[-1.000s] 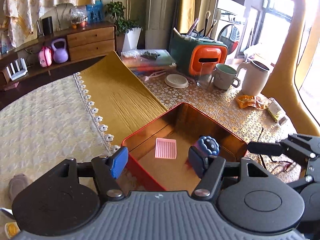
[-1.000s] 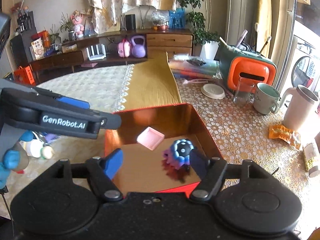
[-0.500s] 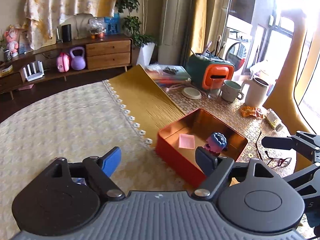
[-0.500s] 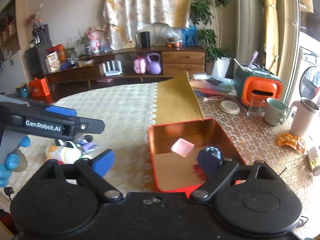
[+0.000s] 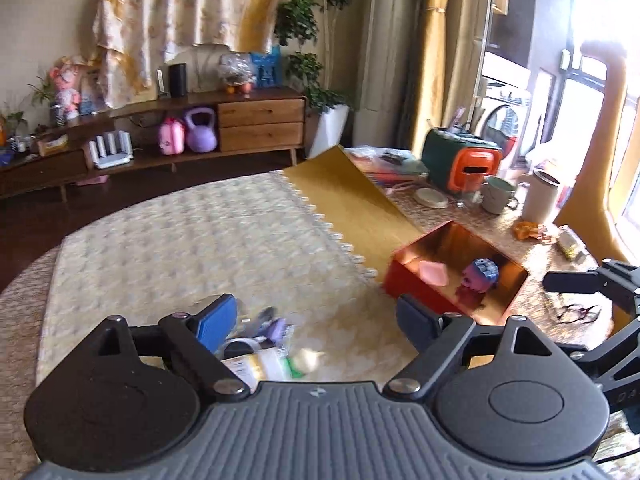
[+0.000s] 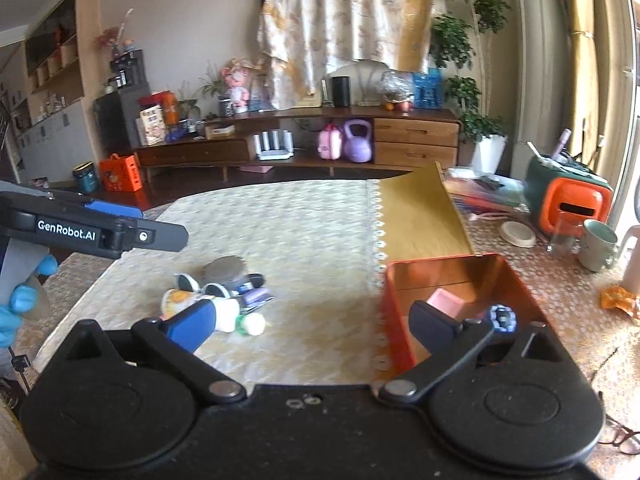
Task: Organize rigid objects
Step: 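Withdraw both tools from the red box back over the table items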
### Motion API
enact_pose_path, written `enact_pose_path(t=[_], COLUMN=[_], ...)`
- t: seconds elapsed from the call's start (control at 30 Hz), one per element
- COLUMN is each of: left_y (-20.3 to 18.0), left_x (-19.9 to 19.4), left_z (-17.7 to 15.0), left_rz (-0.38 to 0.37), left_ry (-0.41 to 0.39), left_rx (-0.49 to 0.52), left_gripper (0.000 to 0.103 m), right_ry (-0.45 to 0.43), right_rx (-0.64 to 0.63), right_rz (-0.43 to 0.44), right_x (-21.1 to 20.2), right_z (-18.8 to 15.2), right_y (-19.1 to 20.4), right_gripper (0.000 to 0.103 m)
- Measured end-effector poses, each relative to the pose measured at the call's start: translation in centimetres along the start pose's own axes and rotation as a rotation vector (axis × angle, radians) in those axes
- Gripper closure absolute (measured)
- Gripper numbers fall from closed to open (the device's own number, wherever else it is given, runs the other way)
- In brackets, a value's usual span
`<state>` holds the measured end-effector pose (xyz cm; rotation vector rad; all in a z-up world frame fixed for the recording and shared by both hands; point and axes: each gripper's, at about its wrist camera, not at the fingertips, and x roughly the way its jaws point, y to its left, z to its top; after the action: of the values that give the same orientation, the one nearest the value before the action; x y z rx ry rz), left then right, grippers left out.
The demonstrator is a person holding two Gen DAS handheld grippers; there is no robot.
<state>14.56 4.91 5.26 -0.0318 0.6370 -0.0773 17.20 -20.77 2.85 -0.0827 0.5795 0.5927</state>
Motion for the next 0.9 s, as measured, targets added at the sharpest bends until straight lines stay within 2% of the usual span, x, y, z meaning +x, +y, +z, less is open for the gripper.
enact_pose_path(t=[0.4, 0.53, 0.57, 0.63, 0.73, 0.9], left_y=[6.5, 7.4, 7.5, 7.7, 8.1, 8.4], left_x=[0.1, 1.1, 1.3, 1.9, 2.6, 4.1], left_z=[-4.7, -6.4, -6.9, -7.9, -9.1, -10.6], left_rz=[0.129, 0.143, 0.152, 0.154, 0.131, 0.141], left_ry=[0.056, 0.077, 0.085, 0.096, 0.097, 0.101], left_rx=[-0.064, -0.065, -0.067, -0.079, -0.103, -0.089], left_gripper=[0.015, 0.015, 0.013, 0.001, 0.001, 0.000], right_ry=[0.064, 0.084, 0.090, 0.103, 0.120, 0.147], right_rx=[-0.024, -0.017, -0.017, -0.021, -0.034, -0.023], right_rz=[0.067, 0.078, 0.081, 0.086, 0.087, 0.074], right_x=[3.0, 3.8, 4.0, 4.5, 5.3, 6.9], right_z=[-1.5, -1.8, -1.9, -2.1, -2.5, -2.9], right_y=[4.3, 4.9, 5.0, 5.3, 5.7, 5.5], right_gripper=[0.000, 0.000, 0.000, 0.000, 0.000, 0.000])
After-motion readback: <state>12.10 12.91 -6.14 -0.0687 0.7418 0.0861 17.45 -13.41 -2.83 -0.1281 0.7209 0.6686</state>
